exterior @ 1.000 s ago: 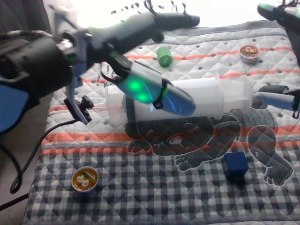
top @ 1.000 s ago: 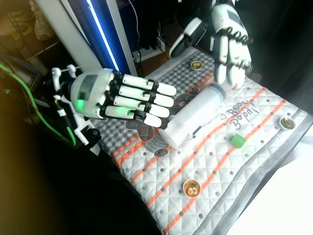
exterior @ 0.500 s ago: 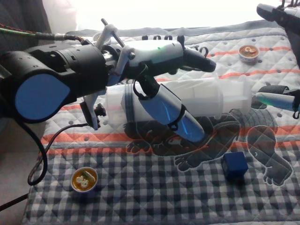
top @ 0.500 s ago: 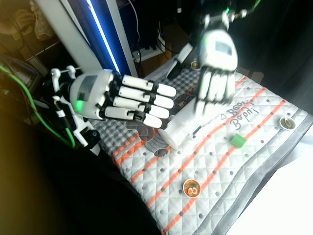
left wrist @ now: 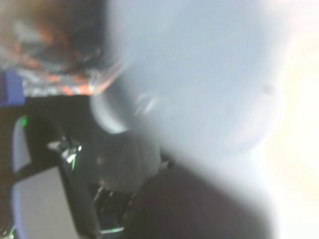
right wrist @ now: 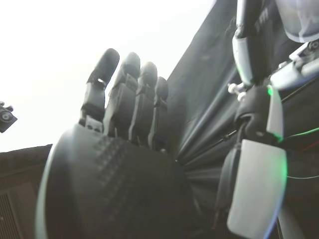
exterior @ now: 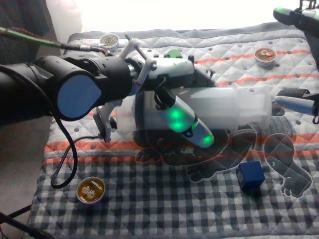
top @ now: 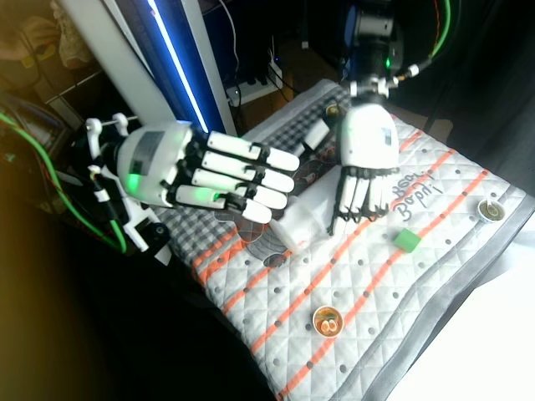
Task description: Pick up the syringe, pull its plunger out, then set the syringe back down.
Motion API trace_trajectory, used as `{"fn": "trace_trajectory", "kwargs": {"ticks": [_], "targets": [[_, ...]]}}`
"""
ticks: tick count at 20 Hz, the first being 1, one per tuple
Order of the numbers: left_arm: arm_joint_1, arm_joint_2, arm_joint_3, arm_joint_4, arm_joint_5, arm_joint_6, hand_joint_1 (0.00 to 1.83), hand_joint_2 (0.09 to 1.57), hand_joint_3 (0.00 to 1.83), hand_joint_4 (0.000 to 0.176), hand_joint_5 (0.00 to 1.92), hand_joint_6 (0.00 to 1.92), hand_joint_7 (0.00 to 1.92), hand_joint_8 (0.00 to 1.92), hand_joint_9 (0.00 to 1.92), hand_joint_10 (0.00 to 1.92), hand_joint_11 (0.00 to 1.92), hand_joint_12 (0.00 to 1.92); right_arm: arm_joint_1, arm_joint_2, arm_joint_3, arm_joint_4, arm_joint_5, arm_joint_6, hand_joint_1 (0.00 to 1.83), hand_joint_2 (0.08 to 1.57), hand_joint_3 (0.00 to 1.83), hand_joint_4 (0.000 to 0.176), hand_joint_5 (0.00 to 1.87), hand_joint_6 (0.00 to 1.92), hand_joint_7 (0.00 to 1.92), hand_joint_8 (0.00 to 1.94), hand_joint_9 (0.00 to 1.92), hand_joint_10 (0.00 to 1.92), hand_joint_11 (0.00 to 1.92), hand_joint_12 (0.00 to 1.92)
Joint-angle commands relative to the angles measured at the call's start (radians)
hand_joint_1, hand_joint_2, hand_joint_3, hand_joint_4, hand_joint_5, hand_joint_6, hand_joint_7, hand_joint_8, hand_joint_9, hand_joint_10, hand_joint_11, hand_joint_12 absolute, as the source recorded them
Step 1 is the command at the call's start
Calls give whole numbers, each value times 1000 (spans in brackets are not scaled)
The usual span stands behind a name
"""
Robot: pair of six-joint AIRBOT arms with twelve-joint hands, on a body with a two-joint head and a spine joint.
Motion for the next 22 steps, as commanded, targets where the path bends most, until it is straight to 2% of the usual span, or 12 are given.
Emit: {"fn": "trace_trajectory", "kwargs": {"ticks": [1,2,3,4,5,6,13,15,16,18,20,22], "targets": [[4,-16,17,-9,56,-2,876,865,26,0,621,54,578,134,77,1326,0,1917,7,1,2,-17,126,4,1002,963,22,0,446,16,522,16,451,28,0,976],[9,-24,34,-25,50,-2,998,902,9,0,829,75,608,303,112,1364,0,1920,7,1,2,-17,126,4,1012,976,20,0,454,17,527,14,458,28,0,988],[15,-29,47,-41,45,-3,1068,1038,11,21,1003,707,599,544,164,1455,24,1921,7,1,2,-17,126,4,1019,982,15,0,458,16,530,12,460,26,0,975],[20,-31,56,-50,43,-3,1163,1045,0,0,1110,723,698,774,295,1518,89,1921,7,1,2,-17,127,4,1050,1000,20,0,466,18,538,13,466,27,0,978],[24,-35,66,-61,42,-3,1214,1139,2,0,1074,861,696,1224,295,1512,75,1921,7,1,2,-17,127,4,1064,1010,18,0,465,16,540,12,469,27,0,993],[30,-39,76,-72,41,-3,1208,1187,4,0,1001,1019,649,1376,281,1564,100,1921,7,1,2,-17,128,4,1054,1016,17,0,472,17,542,12,472,28,0,999],[44,3,87,-235,164,-3,1197,1208,3,0,921,1142,676,1408,468,1396,247,1775,7,1,0,-16,135,4,1017,973,0,0,370,0,354,0,324,0,0,863],[41,76,14,-259,256,-2,1192,1215,0,0,901,1196,673,1382,457,1289,230,1801,7,1,0,-16,135,4,978,890,0,39,277,4,156,0,153,3,0,712],[39,109,-22,-257,297,-2,1214,1205,2,0,912,996,716,1540,524,1568,416,1895,7,1,0,-17,136,4,896,829,0,52,196,0,65,0,82,0,0,676],[32,167,-86,-229,353,-1,1214,1213,2,0,903,990,698,1591,505,1705,473,1916,8,-1,0,-20,139,7,883,804,0,46,177,0,41,0,58,0,0,656],[21,223,-157,-175,401,-1,1190,1211,1,0,908,1118,687,1452,416,1533,248,1921,14,-5,2,-28,144,19,774,798,0,0,66,0,1,0,13,0,0,551],[18,271,-218,-131,445,0,1181,1223,2,0,889,1158,660,1474,381,1531,215,1921,19,-13,13,-38,145,54,773,808,0,0,5,7,0,0,0,0,0,239]]}}
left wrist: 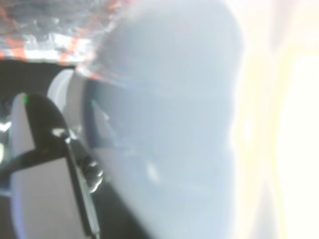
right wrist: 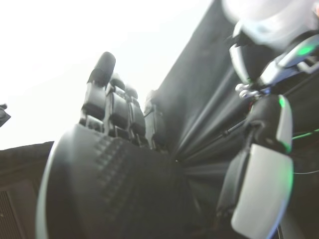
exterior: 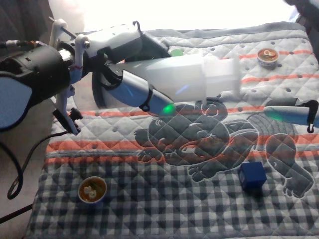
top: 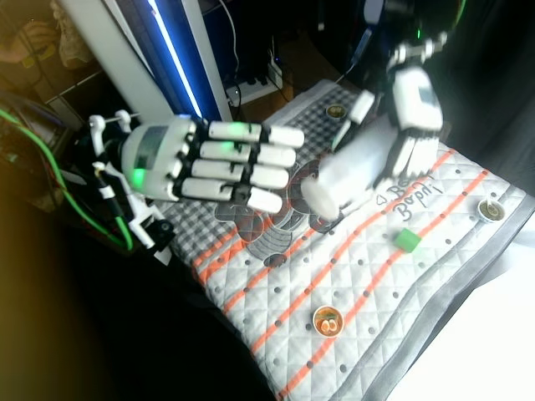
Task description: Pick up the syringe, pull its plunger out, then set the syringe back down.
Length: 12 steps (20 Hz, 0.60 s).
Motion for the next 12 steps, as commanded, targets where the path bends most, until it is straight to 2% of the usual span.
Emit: {"fn": "trace_trajectory", "kwargs": {"ticks": [1,2,3,4,5,9,10,12], "targets": [[-16,18,-20,28,159,-10,1182,1228,1,0,884,1197,647,1454,335,1526,117,1921,19,-5,12,-12,130,28,826,796,0,0,32,12,0,0,0,0,0,368],[-14,43,-51,46,187,-10,1178,1234,1,0,872,1231,638,1451,299,1556,68,1921,23,-13,24,-18,130,58,828,805,0,0,32,7,0,0,0,0,0,453],[-12,61,-77,60,211,-10,1172,1236,0,0,863,1208,646,1486,328,1624,154,1921,24,-20,31,-20,130,76,751,831,8,0,29,4,0,0,0,0,0,634],[-9,75,-96,70,229,-10,1178,1230,0,0,879,1166,656,1499,369,1671,300,1921,26,-23,35,-21,129,83,713,832,5,0,39,5,0,0,16,5,0,747],[-7,95,-123,86,254,-10,1185,1228,0,0,894,1135,645,1524,381,1690,356,1921,31,-30,39,-24,128,92,713,822,0,0,48,6,17,4,49,16,0,816],[-9,129,-174,126,301,-10,1180,1234,0,0,878,1232,634,1460,334,1589,290,1921,78,-73,69,-48,79,111,774,815,0,0,69,5,46,8,67,17,0,807],[-9,133,-183,134,310,-10,1179,1229,0,0,886,1183,650,1480,361,1603,316,1921,87,-87,80,-56,62,126,799,843,7,0,61,1,63,8,76,17,0,715],[-14,133,-185,139,311,-10,1184,1228,0,0,885,1091,666,1571,396,1730,333,1921,94,-105,90,-65,54,148,822,816,0,0,110,13,131,19,138,35,0,810]]}}
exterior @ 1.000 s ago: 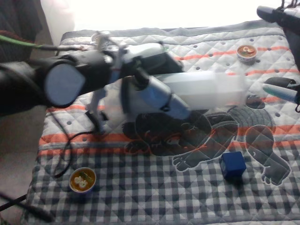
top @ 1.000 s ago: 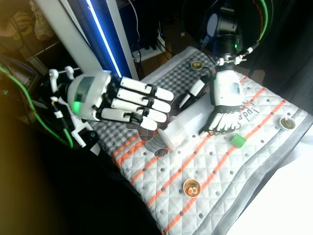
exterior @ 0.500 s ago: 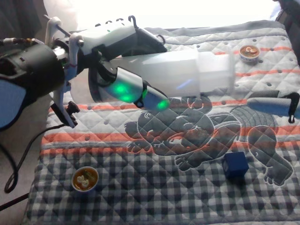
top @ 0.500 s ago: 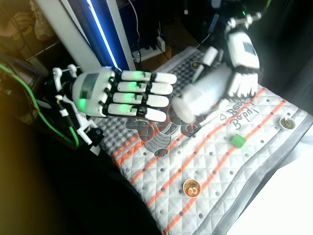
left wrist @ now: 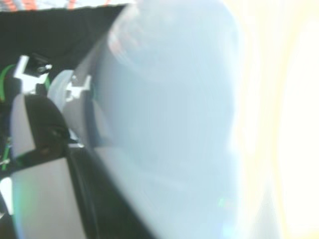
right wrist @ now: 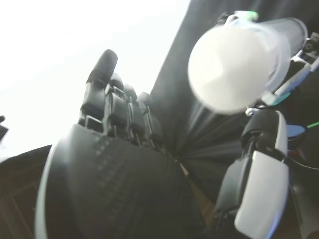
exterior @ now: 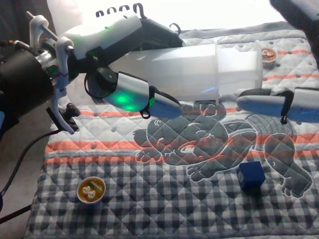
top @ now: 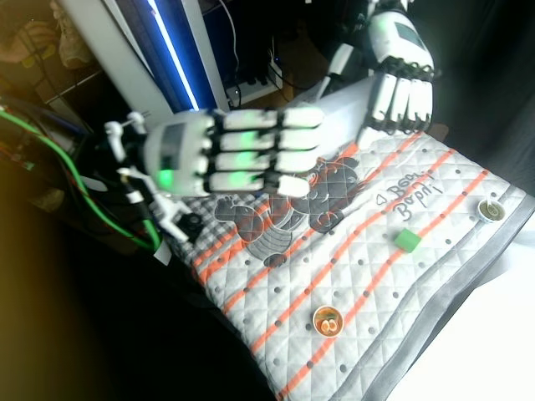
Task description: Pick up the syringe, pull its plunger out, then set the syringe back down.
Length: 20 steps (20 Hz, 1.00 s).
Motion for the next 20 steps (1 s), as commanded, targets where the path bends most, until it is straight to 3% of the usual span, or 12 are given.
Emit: {"fn": "trace_trajectory", "kwargs": {"ticks": [1,2,6,7,8,9,13,15,17,18,19,20], "targets": [[-20,5,0,27,151,-12,1178,1220,0,0,886,1114,690,1500,391,1614,198,1921,23,-8,5,-20,98,6,817,828,1,0,117,11,120,8,114,21,0,744],[-20,5,-1,27,151,-12,1205,1202,0,0,908,1232,728,1258,389,1222,17,1893,35,-20,8,-31,86,12,957,844,4,0,132,11,108,5,139,27,0,817],[-20,3,0,26,149,-12,1217,1181,0,0,960,1137,743,1247,467,1231,72,1919,65,-60,26,-75,55,47,1112,824,0,0,338,59,317,27,295,326,0,1323],[-21,2,0,26,149,-12,1203,1214,0,0,938,1143,641,1381,292,1265,2,1917,66,-65,29,-82,49,54,1212,987,5,0,570,428,581,483,404,999,310,1458],[-22,1,0,25,149,-12,1208,1205,0,0,956,1115,651,1362,305,1276,0,1920,66,-67,29,-85,47,56,1146,1146,3,0,766,1065,606,900,503,1208,446,1486],[-22,1,0,24,150,-12,1208,1206,1,0,942,1170,659,1310,317,1162,0,1862,66,-69,29,-89,43,56,1182,1163,12,0,853,1107,809,1216,678,1329,635,1561],[-23,-2,6,16,151,-12,1199,1220,1,0,901,1250,652,1329,313,1219,0,1920,69,-78,30,-104,34,56,1201,1164,6,0,848,1164,928,1212,834,1403,747,1744],[-21,-2,12,2,151,-12,1189,1236,1,0,861,1312,641,1366,273,1402,2,1921,69,-77,29,-106,34,56,1215,1189,8,0,825,1103,870,1427,860,1729,912,1920],[-18,-2,15,-6,151,-12,1176,1256,4,0,827,1379,602,1391,233,1341,0,1921,69,-77,30,-105,34,56,1217,1181,3,0,856,1062,874,1418,849,1733,885,1921],[-17,-2,17,-10,151,-12,1111,1240,0,0,774,1333,588,933,223,1224,0,1899,69,-75,30,-105,34,56,1210,1165,0,0,823,1171,958,1192,894,1427,834,1703],[-17,-2,20,-15,151,-13,1164,1252,0,0,827,1337,601,1319,219,1248,0,1917,69,-73,30,-104,34,56,1211,1158,0,0,815,1218,991,1087,932,1266,844,1596],[-16,-2,22,-19,151,-13,1164,1252,0,0,827,1337,601,1319,219,1248,0,1917,69,-71,29,-104,35,56,1211,1158,0,0,815,1218,991,1087,932,1266,844,1596]]}}
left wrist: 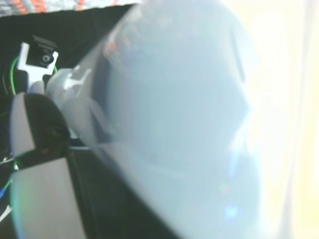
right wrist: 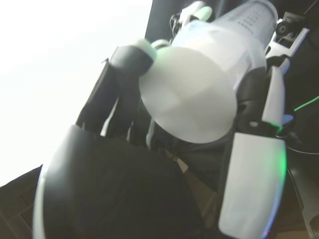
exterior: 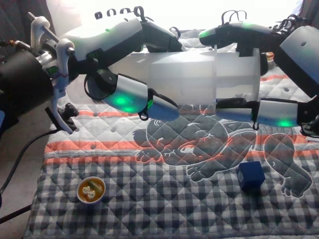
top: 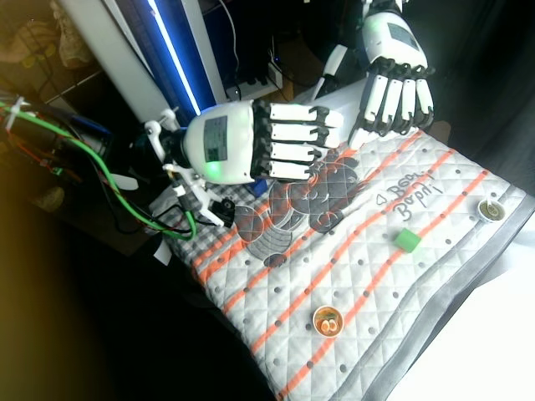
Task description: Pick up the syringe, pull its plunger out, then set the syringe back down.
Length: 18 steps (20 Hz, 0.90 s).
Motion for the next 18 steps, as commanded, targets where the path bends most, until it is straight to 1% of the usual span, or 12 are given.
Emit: {"fn": "trace_trajectory", "kwargs": {"ticks": [1,2,3,6,8,9,10,11,14,15,16,18], "targets": [[-15,5,10,-16,165,-18,1167,1267,2,0,832,1306,563,1521,180,1480,0,1921,12,3,1,-31,105,6,1363,1134,0,0,846,1058,966,1080,933,1315,898,1634],[-13,6,12,-22,165,-18,1166,1269,2,0,828,1318,559,1524,166,1495,0,1921,12,5,1,-31,106,6,1269,1154,2,0,829,1060,969,1226,935,1482,932,1760],[-11,8,13,-26,165,-18,1166,1269,2,0,828,1318,559,1524,166,1495,0,1921,12,5,1,-30,108,6,1269,1154,2,0,829,1060,969,1226,935,1482,932,1760],[-7,13,17,-43,165,-19,1163,1279,1,0,824,1268,530,1629,177,1654,104,1921,12,31,-4,-30,113,6,1241,1165,3,0,798,1100,972,1254,953,1493,944,1757],[1,20,18,-59,171,-19,1185,1262,0,0,868,1105,556,1692,307,1787,252,1921,12,45,-7,-26,120,6,1224,1193,3,0,757,1180,921,1337,955,1502,943,1757],[2,21,18,-61,172,-19,1185,1262,0,0,868,1105,556,1692,307,1787,252,1921,12,46,-7,-26,120,6,1224,1193,3,0,757,1180,921,1337,955,1502,943,1757],[6,25,18,-69,177,-19,1187,1262,0,0,868,1068,558,1719,302,1843,255,1921,11,52,-7,-26,121,6,1250,1152,0,0,824,1089,1023,1157,1056,1403,1028,1698],[10,29,18,-75,181,-19,1188,1252,0,0,886,1110,569,1644,265,1747,84,1921,10,58,-7,-26,123,6,1266,1118,0,0,876,1021,1098,1018,1132,1276,1051,1647],[19,36,22,-99,187,-18,1188,1247,0,0,890,1169,573,1571,254,1663,54,1921,2,76,-11,-22,132,6,1259,1124,2,0,854,1063,1073,1052,1076,1313,963,1653],[23,37,24,-107,188,-18,1179,1257,1,0,865,1259,561,1519,187,1605,44,1921,-1,81,-11,-21,133,6,1238,1143,4,0,796,1206,1054,1022,1048,1275,945,1629],[27,40,25,-113,190,-18,1168,1275,3,0,836,1300,521,1562,110,1604,8,1921,-5,87,-13,-20,134,6,1224,1158,6,0,770,1278,1023,1039,1048,1242,959,1625],[31,44,25,-120,192,-18,1164,1282,1,0,825,1326,510,1562,79,1575,1,1921,-11,97,-15,-16,136,5,1219,1165,5,0,770,1272,1000,1090,1046,1271,971,1663]]}}
